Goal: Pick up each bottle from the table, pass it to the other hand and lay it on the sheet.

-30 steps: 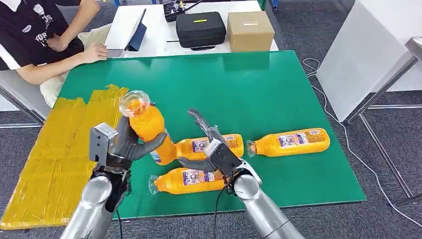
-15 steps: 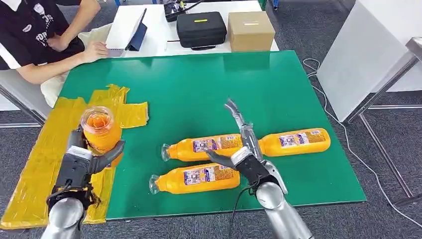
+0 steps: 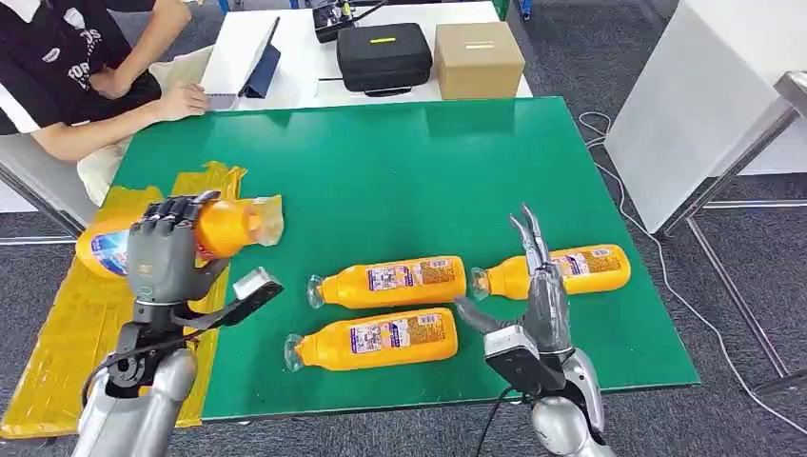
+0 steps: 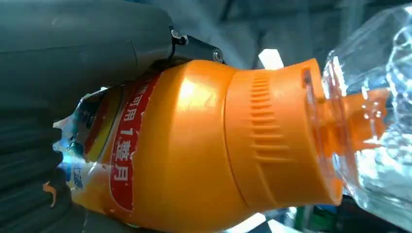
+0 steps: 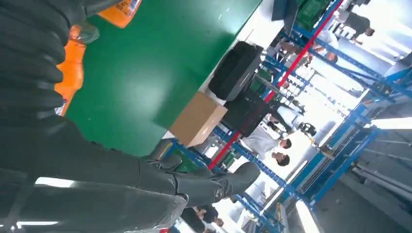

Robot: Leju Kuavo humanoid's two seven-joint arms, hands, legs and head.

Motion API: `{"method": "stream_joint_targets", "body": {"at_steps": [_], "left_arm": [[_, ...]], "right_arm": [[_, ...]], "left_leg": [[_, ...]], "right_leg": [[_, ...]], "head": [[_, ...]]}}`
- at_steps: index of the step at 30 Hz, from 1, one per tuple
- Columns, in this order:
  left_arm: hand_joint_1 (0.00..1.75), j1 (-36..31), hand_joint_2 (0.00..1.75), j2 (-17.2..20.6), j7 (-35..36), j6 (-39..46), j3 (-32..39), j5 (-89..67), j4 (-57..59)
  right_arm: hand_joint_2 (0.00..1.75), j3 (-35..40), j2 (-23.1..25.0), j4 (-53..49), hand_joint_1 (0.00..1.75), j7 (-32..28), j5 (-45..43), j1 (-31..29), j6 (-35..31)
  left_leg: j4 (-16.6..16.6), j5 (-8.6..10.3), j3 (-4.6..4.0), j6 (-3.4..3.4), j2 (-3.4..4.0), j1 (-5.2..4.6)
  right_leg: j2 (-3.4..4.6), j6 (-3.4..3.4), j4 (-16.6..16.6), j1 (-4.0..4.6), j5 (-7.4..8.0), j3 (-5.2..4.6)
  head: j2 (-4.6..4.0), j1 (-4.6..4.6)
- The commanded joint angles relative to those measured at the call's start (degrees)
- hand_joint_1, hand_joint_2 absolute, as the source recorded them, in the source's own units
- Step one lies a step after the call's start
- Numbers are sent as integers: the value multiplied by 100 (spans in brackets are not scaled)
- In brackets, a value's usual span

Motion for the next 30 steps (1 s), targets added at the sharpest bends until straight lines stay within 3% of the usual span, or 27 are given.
{"method": "stream_joint_targets", "body": {"at_steps": [1, 17, 23, 26, 30], "left_arm": [[175, -929, 175, 208, 675, 449, -952, -796, 2437], [175, -1019, 175, 398, 649, 449, -1209, -796, 2815], [175, -1054, 175, 263, 621, 449, -543, -762, 3196], [175, -1026, 175, 318, 760, 449, 1, -632, 3420], [175, -1018, 175, 366, 666, 449, 138, -559, 3419]], "right_arm": [[175, -4, -145, 126, 0, 94, -7, -109, -30], [175, -61, -141, 108, 0, 81, -146, -96, -4], [175, -72, -160, 105, 0, 144, -203, 1, -9], [175, -51, -95, 151, 0, 115, -248, 105, 50], [175, -49, -73, 191, 0, 108, -257, 81, 53]], "left_leg": [[-7, -2, 28, -10, -16, 4], [-1, -9, 20, -11, 1, 8], [-2, -18, 40, -18, 4, 14], [-5, -8, 16, -9, 3, 5], [-5, -14, 26, -15, 14, 9]], "right_leg": [[-25, 2, -17, 4, -5, 40], [-8, 1, -11, 8, -5, 27], [-10, 2, -22, 14, -10, 53], [-3, -1, -10, 5, -4, 21], [5, -2, -13, 9, -6, 30]], "head": [[0, 4], [0, 2], [0, 2], [2, 2], [0, 2]]}}
